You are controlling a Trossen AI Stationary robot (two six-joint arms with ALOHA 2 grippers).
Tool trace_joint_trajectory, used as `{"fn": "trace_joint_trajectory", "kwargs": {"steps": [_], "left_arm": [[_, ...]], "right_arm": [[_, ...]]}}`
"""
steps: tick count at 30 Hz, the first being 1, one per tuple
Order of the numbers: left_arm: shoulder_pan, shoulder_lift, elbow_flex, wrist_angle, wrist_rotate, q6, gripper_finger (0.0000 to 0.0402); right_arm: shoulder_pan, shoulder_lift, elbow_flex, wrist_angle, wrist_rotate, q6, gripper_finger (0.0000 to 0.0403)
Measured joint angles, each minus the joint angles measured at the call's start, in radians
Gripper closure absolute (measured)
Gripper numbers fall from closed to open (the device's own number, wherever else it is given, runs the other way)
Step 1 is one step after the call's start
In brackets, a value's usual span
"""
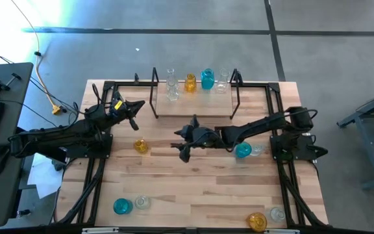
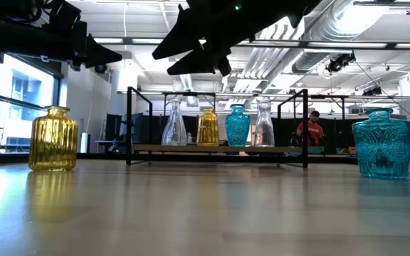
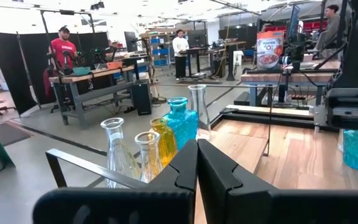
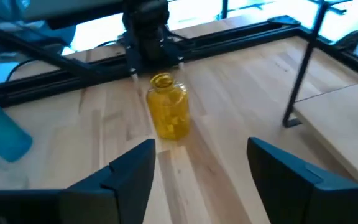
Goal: Sort vases onto shelf
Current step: Put the yellow vase on the shelf aligned with the other yellow vase
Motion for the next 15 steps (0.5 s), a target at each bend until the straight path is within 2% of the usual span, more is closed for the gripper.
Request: {"fn": "trace_joint_trajectory", "kwargs": {"steps": [2, 4, 10, 15], "left_arm": [[0.000, 0.000, 0.000, -0.001, 0.000, 0.000, 0.0402], [0.000, 0.000, 0.000, -0.001, 0.000, 0.000, 0.0402], [0.000, 0.000, 0.000, -0.002, 0.000, 0.000, 0.0402], [0.000, 0.000, 0.000, -0.003, 0.009, 0.000, 0.0402]], "right_arm": [[0.007, -0.007, 0.011, -0.069, -0.054, 0.016, 0.0164], [0.024, -0.022, 0.053, -0.215, -0.132, 0.080, 0.0170], [0.138, -0.034, 0.295, -0.968, -0.252, 0.392, 0.0226], [0.293, -0.034, 0.470, -1.387, -0.343, 0.754, 0.0266]]}}
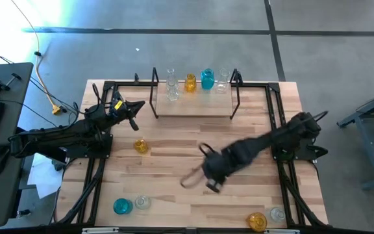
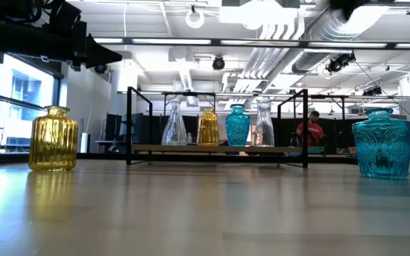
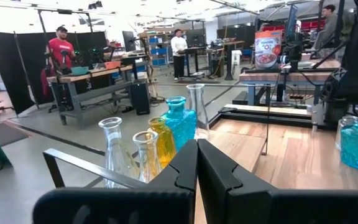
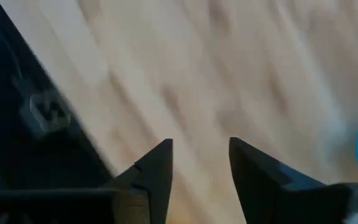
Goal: Sort vases onto shelf
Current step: Put the yellow vase on the shelf aligned with the other yellow vase
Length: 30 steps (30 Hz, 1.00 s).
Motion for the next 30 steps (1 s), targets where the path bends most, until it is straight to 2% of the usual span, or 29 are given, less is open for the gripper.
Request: {"fn": "trace_joint_trajectory", "kwargs": {"steps": [4, 8, 11, 16, 24, 30], "left_arm": [[0.000, 0.000, 0.000, 0.000, 0.002, 0.000, 0.0401], [0.000, 0.000, 0.000, 0.001, 0.006, 0.000, 0.0402], [0.000, 0.000, 0.000, 0.001, 0.007, -0.001, 0.0402], [0.000, 0.000, 0.000, 0.002, 0.007, -0.008, 0.0402], [0.000, 0.000, 0.000, 0.003, 0.007, -0.008, 0.0402], [0.000, 0.000, 0.000, 0.003, 0.007, -0.008, 0.0401]], "right_arm": [[0.125, 0.000, 0.051, -0.142, -0.090, 0.277, 0.0263], [0.237, 0.000, 0.058, -0.150, -0.191, 0.491, 0.0242], [0.302, 0.000, 0.058, -0.155, -0.232, 0.580, 0.0224], [0.380, 0.002, 0.029, -0.137, -0.230, 0.669, 0.0210], [0.450, 0.005, -0.150, 0.135, -0.247, 0.720, 0.0210], [0.463, 0.005, -0.226, 0.132, -0.286, 0.684, 0.0210]]}}
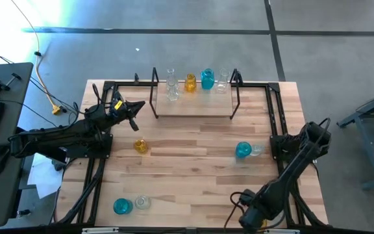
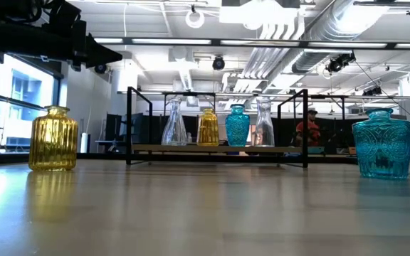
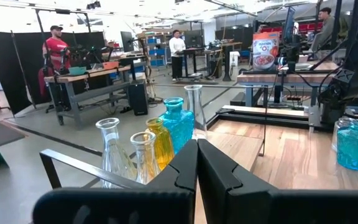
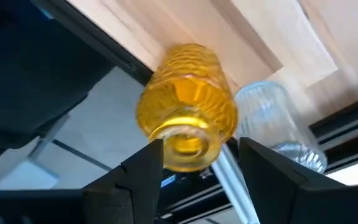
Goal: Sort vases onto shelf
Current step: Put the yellow vase on the shelf aligned with the other yellow vase
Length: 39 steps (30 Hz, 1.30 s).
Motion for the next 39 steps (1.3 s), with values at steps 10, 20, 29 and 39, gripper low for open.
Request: {"fn": "trace_joint_trajectory", "kwargs": {"steps": [10, 20, 29, 39], "left_arm": [[0.000, 0.000, 0.000, 0.000, 0.000, 0.000, 0.0402], [0.000, 0.000, 0.000, -0.001, 0.000, 0.000, 0.0401], [0.000, 0.000, 0.000, -0.001, 0.000, 0.000, 0.0402], [0.000, 0.000, 0.000, 0.006, 0.000, 0.000, 0.0401]], "right_arm": [[0.013, 0.001, -0.039, 0.016, -0.008, -0.107, 0.0210], [0.022, 0.027, -0.039, 0.017, 0.009, -0.180, 0.0210], [-0.011, 0.056, -0.038, 0.019, 0.036, -0.271, 0.0274], [-0.195, 0.041, -0.015, 0.019, 0.113, -0.503, 0.0381]]}}
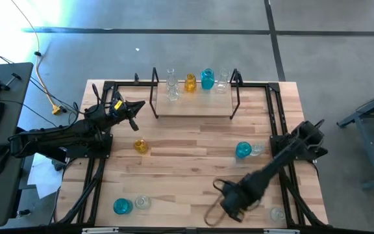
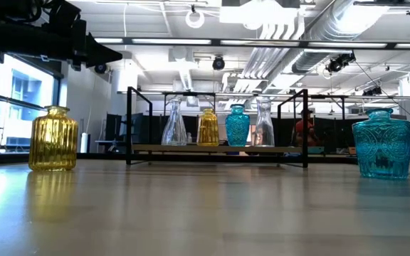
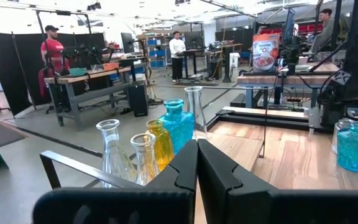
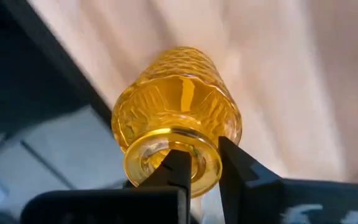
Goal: Sort vases onto shelf
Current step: Put the yellow vase on the shelf aligned with the other yellow vase
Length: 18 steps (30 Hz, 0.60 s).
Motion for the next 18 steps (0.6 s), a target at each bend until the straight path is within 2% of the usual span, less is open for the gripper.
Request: {"fn": "trace_joint_trajectory", "kwargs": {"steps": [3, 6, 11, 14, 18], "left_arm": [[0.000, 0.000, 0.000, 0.002, 0.000, 0.000, 0.0402], [0.000, 0.000, 0.000, 0.002, 0.000, 0.002, 0.0401], [0.000, 0.000, 0.000, 0.002, 0.000, 0.016, 0.0401], [0.000, 0.000, 0.000, 0.005, 0.000, 0.016, 0.0402], [0.000, 0.000, 0.000, 0.007, 0.000, 0.017, 0.0402]], "right_arm": [[-0.089, -0.006, 0.049, -0.007, 0.013, -0.094, 0.0367], [-0.197, -0.006, 0.089, -0.033, 0.035, -0.193, 0.0369], [-0.399, -0.003, 0.182, -0.031, 0.139, -0.433, 0.0378], [-0.516, 0.031, 0.246, -0.044, 0.183, -0.595, 0.0376], [-0.650, 0.119, 0.359, -0.087, 0.188, -0.791, 0.0376]]}}
